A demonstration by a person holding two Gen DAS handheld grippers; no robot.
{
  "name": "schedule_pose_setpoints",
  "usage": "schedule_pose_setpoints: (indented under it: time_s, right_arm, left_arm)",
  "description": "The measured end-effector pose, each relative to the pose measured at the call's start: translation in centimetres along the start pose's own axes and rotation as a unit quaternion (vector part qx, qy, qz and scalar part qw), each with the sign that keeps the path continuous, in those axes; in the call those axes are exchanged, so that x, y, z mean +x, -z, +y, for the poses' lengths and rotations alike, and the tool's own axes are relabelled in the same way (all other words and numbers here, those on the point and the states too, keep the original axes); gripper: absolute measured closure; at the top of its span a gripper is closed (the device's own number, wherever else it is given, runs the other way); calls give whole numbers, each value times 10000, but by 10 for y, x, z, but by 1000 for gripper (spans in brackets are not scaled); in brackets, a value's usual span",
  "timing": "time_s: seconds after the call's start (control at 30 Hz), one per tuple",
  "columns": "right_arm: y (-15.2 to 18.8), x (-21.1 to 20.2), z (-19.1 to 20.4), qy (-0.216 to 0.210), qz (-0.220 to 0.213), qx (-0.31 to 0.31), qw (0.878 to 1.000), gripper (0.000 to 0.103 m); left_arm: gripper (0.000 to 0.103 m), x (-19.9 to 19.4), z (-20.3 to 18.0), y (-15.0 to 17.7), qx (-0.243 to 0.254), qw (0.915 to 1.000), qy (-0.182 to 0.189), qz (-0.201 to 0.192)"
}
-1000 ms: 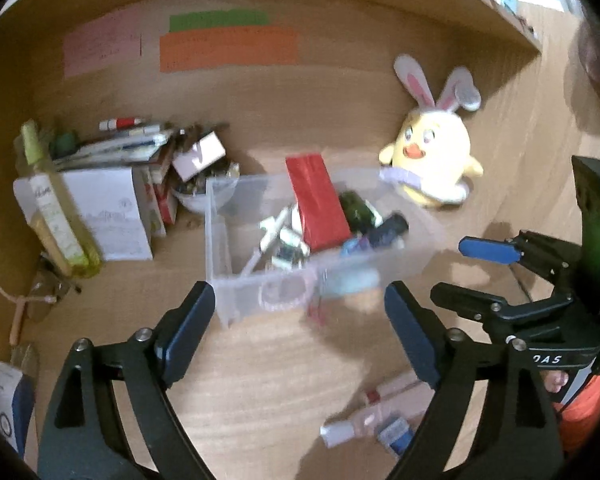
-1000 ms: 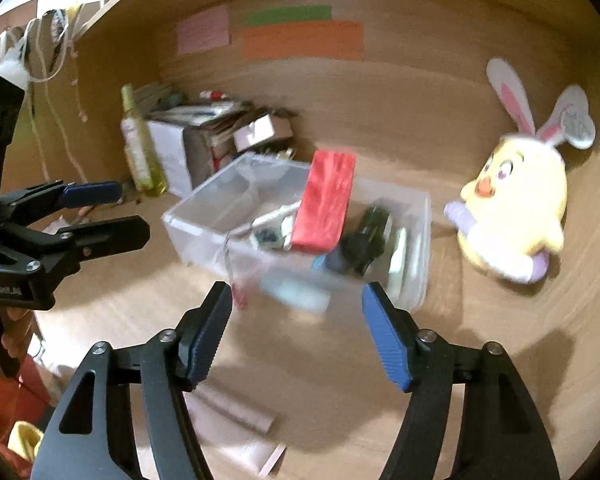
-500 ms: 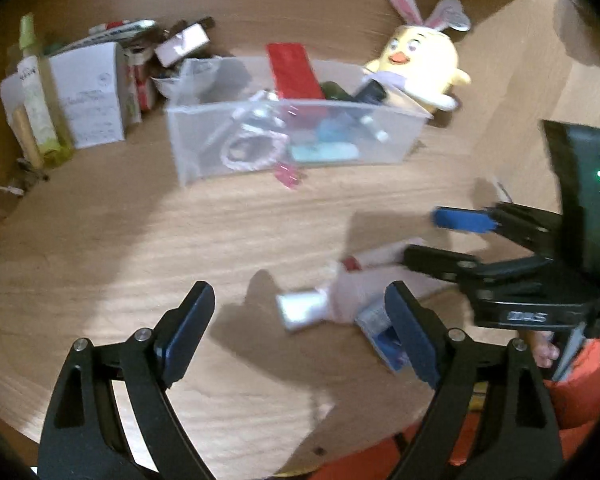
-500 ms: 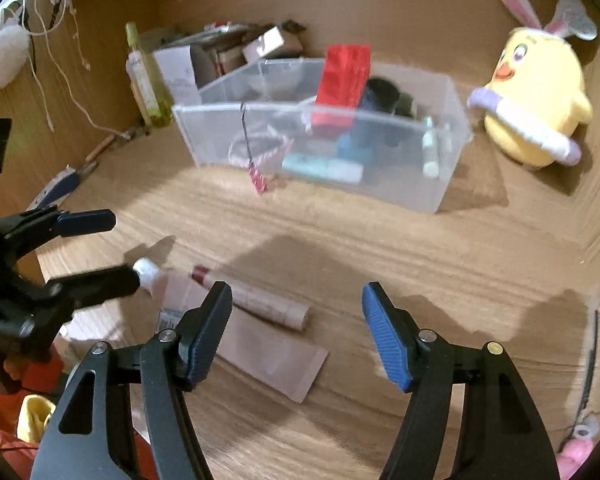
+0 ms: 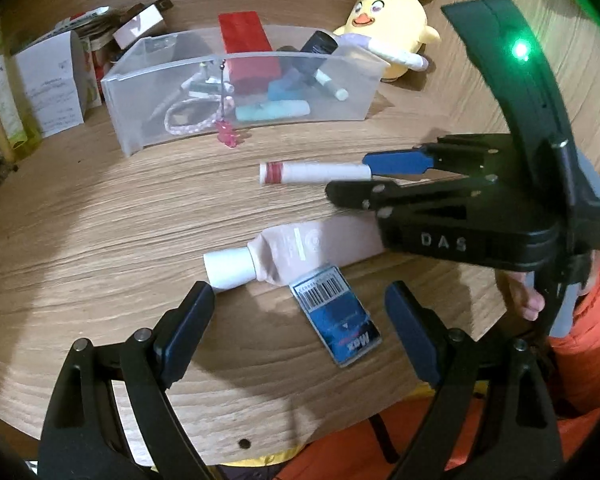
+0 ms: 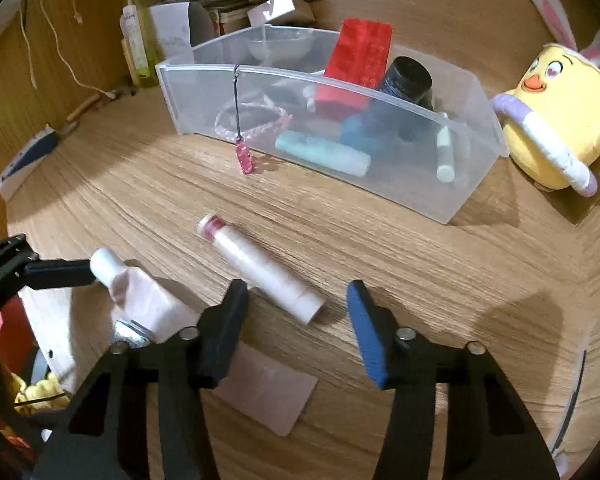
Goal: Organize objects
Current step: 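Grasp the white tube with the right tool while the left tool grasps the blue Max box, then lower the blue Max box and white tube into the clear box, open both tools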
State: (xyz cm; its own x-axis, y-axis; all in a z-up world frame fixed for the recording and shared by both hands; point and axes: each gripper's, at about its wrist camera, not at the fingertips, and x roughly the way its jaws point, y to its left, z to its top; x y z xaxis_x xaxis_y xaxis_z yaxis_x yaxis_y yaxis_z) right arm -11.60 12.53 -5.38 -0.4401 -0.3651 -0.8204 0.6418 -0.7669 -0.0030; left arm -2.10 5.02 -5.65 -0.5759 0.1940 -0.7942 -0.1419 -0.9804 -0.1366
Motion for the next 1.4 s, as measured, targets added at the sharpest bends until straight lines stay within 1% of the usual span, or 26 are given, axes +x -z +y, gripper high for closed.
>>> schedule_pose_setpoints:
  time_s: [0.07,0.1,0.13,0.17,0.3,0.4,0.43,0.53,0.6,0.67,0.77,0.8,0.87,0.9,0.93,1.0,1.03,1.07,1.17,1.4]
  right_arm:
    - [1,0,-3,33,-17,20,10000,73]
    - [1,0,-4,46,-23,25,10000,76]
    - [1,0,-5,55,-27,34,10000,80]
    - [0,0,-7,60,-27,46,10000,82]
    - [3,-4,-8,1,-33,21,10000,82]
    - [5,-9,-2,-12,-93,-122,9999,81]
    - [5,-10,0,-15,-90,-159,9998,80]
    - [1,-11,7,18,-136,-270,9995,69]
    - [-3,-8,9,89,-149,-289,9994,68]
    - [-8,-5,8,66,-122,-247,9996,68]
    - [-15,1,7,84,-106,-171,9998,68]
    - [-18,4,7,119,-106,-156,9998,68]
    - [-22,9,7,172,-89,-184,9996,68]
    - [-23,12,7,178,-63,-193,9996,68]
    - [-24,15,7,186,-55,-188,9996,71]
    - [-24,17,7,158,-78,-162,9997,78]
    - [-24,17,7,135,-78,-143,9998,86]
    - [-24,18,7,142,-76,-122,9998,89]
    - [-21,13,4,150,-157,-40,9998,89]
    - [-13,-14,-7,2,-503,278,9983,89]
  left_arm:
    - [19,2,-1,1,11,10000,-43,-25]
    - [25,1,-1,1,45,9999,-108,-57]
    - [28,0,-1,2,88,9998,-177,-80]
    - [31,0,0,3,118,9997,-184,-94]
    - [41,-6,8,5,126,9997,-165,-121]
    - [43,-9,17,5,54,9998,-160,-73]
    - [43,-10,20,5,11,9999,-126,-56]
    - [43,-16,19,8,-55,9999,61,-64]
    - [43,-16,14,10,-1,10000,68,-66]
    - [43,-13,7,13,85,10000,47,-22]
    - [44,-10,0,16,249,9996,-138,-86]
    - [48,-10,-1,17,279,9995,-141,-102]
    - [60,-10,-2,18,351,9990,-210,-157]
    - [70,-10,-2,19,402,9987,-266,-171]
    - [76,-10,-1,19,427,9985,-302,-178]
    - [76,-11,5,20,372,9989,-238,-186]
    - [76,-13,8,21,347,9989,-239,-191]
    - [76,-13,11,21,335,9989,-274,-199]
    - [76,-17,20,19,219,9990,-281,-261]
    - [76,-39,39,2,-112,9972,-289,-677]
